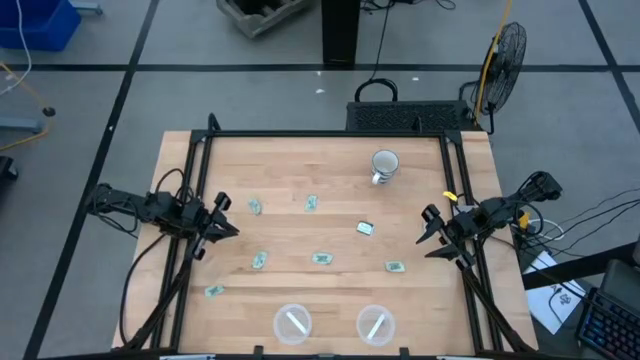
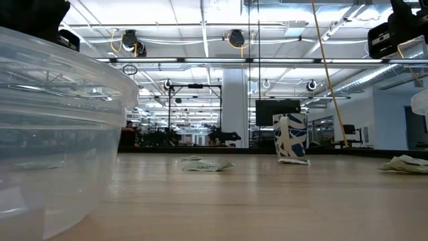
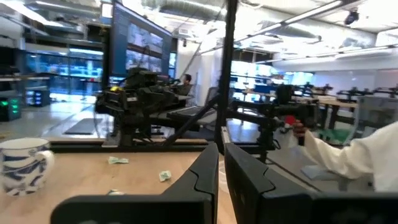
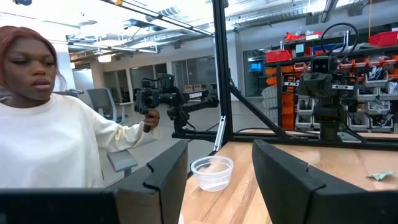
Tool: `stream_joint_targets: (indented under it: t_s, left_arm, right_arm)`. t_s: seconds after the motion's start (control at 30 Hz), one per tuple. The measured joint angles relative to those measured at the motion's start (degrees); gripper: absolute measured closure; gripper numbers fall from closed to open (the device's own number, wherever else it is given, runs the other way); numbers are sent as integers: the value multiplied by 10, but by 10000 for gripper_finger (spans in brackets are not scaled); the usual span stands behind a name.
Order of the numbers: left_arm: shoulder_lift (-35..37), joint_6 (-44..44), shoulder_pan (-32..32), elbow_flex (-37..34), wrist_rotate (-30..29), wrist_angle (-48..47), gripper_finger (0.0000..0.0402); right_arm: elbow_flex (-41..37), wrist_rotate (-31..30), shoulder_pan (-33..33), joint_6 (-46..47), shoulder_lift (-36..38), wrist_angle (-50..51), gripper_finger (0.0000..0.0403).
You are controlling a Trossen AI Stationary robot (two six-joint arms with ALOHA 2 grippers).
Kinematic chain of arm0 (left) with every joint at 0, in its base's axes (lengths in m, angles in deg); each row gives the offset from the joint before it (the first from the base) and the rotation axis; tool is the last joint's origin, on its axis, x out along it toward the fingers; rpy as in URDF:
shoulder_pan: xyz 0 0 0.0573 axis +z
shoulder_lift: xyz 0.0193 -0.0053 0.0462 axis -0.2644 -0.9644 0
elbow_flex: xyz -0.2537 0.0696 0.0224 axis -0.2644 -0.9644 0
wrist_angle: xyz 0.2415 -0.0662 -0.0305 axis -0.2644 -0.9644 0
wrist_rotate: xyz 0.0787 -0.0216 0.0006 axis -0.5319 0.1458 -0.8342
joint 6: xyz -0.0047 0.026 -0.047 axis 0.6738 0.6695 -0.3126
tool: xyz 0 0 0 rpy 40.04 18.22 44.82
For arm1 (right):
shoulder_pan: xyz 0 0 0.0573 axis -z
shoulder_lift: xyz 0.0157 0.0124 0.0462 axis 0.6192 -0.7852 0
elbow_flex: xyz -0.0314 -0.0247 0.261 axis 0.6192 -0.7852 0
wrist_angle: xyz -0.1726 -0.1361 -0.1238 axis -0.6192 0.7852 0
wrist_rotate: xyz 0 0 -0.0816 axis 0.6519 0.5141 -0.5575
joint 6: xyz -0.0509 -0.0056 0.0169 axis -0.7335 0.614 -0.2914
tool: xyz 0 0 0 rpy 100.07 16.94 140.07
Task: Pick and place Stevia / Truvia into bins
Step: Put the white stevia packet into the left transparent container
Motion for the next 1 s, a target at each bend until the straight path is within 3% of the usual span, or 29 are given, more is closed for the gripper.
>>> stream_joint_targets:
  t_s: [0.13,0.3,0.47,0.73,0.87,1.0]
  left_arm:
    - [0,-1,0,0,-74,0,371]
    - [0,-11,0,0,-217,-5,371]
    - [-5,-116,1,2,-326,-88,371]
    - [-95,-169,32,5,-334,-93,371]
    - [-135,-174,66,25,-334,-106,370]
    - [-174,-157,100,81,-320,-192,368]
  right_arm:
    - [0,-1,0,0,0,-4,229]
    - [0,-5,0,-23,0,-28,229]
    - [0,-97,0,-101,0,-48,229]
    - [0,-354,0,-128,0,-57,229]
    - [0,-380,0,-96,-5,-75,229]
    - [4,-373,0,-79,-7,-87,229]
